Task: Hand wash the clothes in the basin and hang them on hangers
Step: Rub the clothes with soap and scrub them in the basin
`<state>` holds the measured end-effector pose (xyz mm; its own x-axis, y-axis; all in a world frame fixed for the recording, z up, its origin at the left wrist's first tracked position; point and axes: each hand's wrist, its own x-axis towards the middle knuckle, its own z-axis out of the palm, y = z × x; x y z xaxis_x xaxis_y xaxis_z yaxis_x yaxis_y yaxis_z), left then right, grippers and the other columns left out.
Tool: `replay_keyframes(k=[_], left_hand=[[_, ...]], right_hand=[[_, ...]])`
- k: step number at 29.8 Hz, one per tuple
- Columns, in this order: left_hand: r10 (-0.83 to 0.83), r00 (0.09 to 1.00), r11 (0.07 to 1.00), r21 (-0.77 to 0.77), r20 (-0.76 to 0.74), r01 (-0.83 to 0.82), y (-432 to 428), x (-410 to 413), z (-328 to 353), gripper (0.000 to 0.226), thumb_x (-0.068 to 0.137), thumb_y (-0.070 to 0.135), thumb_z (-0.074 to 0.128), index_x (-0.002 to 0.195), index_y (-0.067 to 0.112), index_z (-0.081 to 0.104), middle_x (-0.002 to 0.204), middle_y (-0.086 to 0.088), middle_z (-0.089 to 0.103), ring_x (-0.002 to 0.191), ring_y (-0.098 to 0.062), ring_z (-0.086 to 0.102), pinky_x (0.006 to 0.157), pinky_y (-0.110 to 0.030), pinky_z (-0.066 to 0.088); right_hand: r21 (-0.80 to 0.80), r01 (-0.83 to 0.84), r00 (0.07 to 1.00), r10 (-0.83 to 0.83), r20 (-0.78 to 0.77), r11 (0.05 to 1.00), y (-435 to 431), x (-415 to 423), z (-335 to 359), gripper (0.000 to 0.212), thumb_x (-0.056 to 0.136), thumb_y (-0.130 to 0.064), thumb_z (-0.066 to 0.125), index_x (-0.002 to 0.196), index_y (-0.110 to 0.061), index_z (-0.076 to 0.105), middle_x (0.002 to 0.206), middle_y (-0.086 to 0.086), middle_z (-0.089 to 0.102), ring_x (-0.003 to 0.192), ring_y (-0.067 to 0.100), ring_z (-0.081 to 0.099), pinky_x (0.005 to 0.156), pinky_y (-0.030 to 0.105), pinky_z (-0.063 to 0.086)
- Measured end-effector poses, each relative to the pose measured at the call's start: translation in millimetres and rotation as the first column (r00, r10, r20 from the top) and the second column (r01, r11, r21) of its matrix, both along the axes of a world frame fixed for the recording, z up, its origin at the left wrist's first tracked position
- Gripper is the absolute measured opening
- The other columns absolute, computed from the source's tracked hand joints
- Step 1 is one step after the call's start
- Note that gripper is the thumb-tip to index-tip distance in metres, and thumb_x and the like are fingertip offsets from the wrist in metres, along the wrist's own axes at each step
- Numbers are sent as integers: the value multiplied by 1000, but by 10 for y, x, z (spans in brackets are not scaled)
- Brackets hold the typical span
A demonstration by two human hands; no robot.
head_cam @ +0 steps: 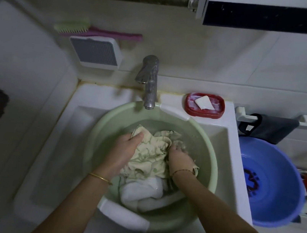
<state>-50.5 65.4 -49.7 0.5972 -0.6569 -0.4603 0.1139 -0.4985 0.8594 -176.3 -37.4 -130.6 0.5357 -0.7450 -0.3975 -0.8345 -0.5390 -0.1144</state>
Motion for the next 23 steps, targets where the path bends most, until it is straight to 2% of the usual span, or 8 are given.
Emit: replay_keyframes(k=[4, 7, 10, 12, 14, 18, 21, 23], left_hand=[[14, 996, 1000, 13, 86, -16, 132, -76, 17, 39, 85, 55, 48, 78, 22, 67, 97, -7, 71, 99, -26, 65, 97, -46, 47], [142, 989, 986, -75, -50, -146, 142, -116, 34, 51, 81, 59, 47, 104, 19, 69, 107, -4, 71, 103, -22, 65, 99, -45, 47], [229, 851, 922, -174, -473, -345, 73, -210, 87, 51, 94, 48, 44, 124, 10, 60, 120, -14, 65, 111, -29, 62, 99, -50, 46], [194, 748, 897, -193, -634, -396, 16, -317, 154, 53, 99, 44, 34, 130, 6, 54, 126, -17, 60, 115, -30, 59, 96, -46, 48], [144, 710, 896, -213, -690, -389, -8, -419, 221, 51, 100, 42, 31, 132, 8, 52, 128, -16, 59, 113, -29, 60, 90, -40, 51], [61, 806, 894, -327, -588, -306, 71, -490, 235, 37, 98, 12, 45, 134, 3, 47, 128, -23, 57, 118, -33, 56, 99, -43, 46], [56, 867, 913, -326, -495, -245, 109, -497, 258, 42, 91, -3, 51, 132, 5, 46, 123, -23, 59, 114, -35, 58, 98, -47, 46], [104, 895, 916, -309, -433, -256, 103, -497, 312, 41, 89, -10, 48, 126, 8, 50, 113, -20, 62, 104, -32, 61, 90, -43, 49]], right_hand=[[171, 96, 994, -105, 41, 980, -29, 26, -16, 33, 95, -3, 37, 125, -8, 51, 126, 16, 57, 115, 32, 56, 94, 45, 47], [157, 178, 949, -212, 235, 971, -41, -32, 163, 25, 93, -6, 44, 115, -9, 55, 109, 14, 64, 101, 31, 62, 88, 40, 50], [191, 250, 681, -312, 662, 949, 90, -122, 456, 25, 96, -11, 47, 119, -10, 60, 108, 13, 67, 103, 29, 61, 87, 27, 44], [169, 171, 490, -233, 840, 971, 242, -97, 649, 27, 95, -10, 50, 120, -8, 61, 112, 11, 67, 104, 24, 60, 84, 17, 37], [154, 17, 453, -145, 880, 988, 379, -32, 744, 38, 90, -6, 46, 127, -7, 57, 121, 10, 63, 110, 21, 57, 90, 15, 35], [411, -206, 480, -274, 833, 888, 523, -81, 772, 72, 80, 10, 37, 148, -6, 21, 142, 7, 42, 128, 3, 38, 106, 7, 24], [538, -326, 453, -371, 811, 777, 542, -166, 751, 85, 77, 18, 36, 148, -15, 4, 147, 6, 33, 137, 9, 32, 113, 27, 28], [554, -385, 385, -418, 823, 738, 543, -138, 756, 85, 70, 11, 35, 144, -18, 5, 141, 8, 38, 134, 12, 40, 107, 28, 35]])
